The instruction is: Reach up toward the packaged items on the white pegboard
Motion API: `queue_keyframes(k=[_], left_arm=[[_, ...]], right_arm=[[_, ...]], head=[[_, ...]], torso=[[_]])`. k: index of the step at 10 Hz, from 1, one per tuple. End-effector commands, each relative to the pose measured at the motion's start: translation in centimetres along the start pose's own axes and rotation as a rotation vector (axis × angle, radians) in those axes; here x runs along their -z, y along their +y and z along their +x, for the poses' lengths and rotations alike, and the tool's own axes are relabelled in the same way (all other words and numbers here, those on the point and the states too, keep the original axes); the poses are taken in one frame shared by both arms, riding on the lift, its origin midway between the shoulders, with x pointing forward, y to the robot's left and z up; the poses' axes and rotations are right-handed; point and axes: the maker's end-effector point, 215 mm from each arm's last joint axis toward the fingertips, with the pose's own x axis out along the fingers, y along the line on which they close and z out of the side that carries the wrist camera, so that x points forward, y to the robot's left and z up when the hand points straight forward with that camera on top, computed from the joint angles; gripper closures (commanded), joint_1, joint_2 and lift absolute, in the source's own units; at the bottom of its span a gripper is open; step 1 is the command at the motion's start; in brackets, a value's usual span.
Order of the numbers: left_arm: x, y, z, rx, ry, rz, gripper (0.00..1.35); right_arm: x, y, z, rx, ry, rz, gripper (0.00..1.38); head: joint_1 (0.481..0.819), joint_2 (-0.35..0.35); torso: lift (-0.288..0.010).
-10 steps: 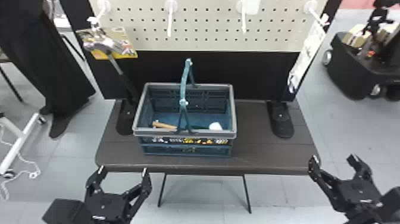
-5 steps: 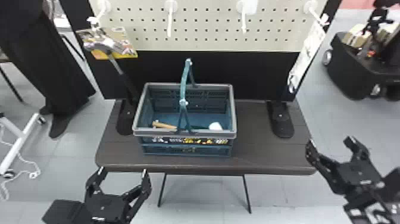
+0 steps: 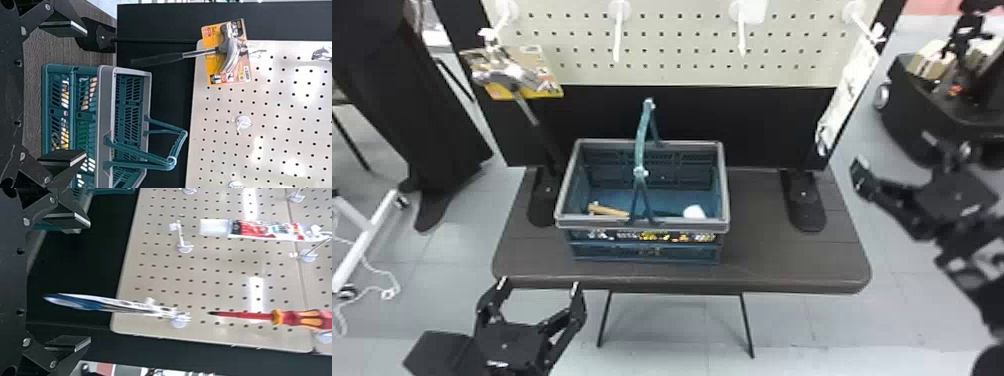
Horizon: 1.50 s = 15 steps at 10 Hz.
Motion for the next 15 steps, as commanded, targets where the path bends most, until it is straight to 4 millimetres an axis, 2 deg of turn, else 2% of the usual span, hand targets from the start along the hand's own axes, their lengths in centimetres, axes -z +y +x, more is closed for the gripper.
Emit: queue_keyframes(k=[1,4,6,9,12,13,15], left_arm=[[-0.2,-0.3,0.2,0.008,-0.002,-0.002,0.21],[-0.6,-0.9,0.7,0.018,-0.011,-0.007,0.21],[-0.6,-1.1,0.8,0.022,-0.009,-0.011,0.21],[-0.8,-1.6,1.0,0.033,-0.012,-0.016,0.21],[-0.4,-1.9,1.1,0.04,0.001,-0.016,0.21],[-0.4,-2.0,1.2,0.044,0.001,-0.014,0.21],[-0.4,-2.2,1.3,0.048,0.001,-0.013,0.21]], right_arm=[[-2.8,-1.9,2.2,-0.003,-0.047,-0.015,0.25],[-8.5,-3.8,5.7,-0.057,-0.106,-0.078,0.25],[-11.5,-3.3,9.9,-0.138,-0.149,-0.085,0.25],[-16.5,-0.3,15.7,-0.274,-0.199,-0.109,0.25],[-21.9,4.3,19.1,-0.44,-0.242,-0.104,0.25],[-22.4,5.8,20.2,-0.501,-0.243,-0.047,0.25],[-21.8,9.8,21.6,-0.635,-0.211,0.063,0.25]], head=[[0.819,0.008],[0.819,0.008],[0.819,0.008],[0.819,0.008],[0.819,0.008],[0.819,0.008],[0.819,0.008]], torso=[[-0.1],[-0.1],[-0.1],[-0.1],[-0.1],[-0.1],[-0.1]])
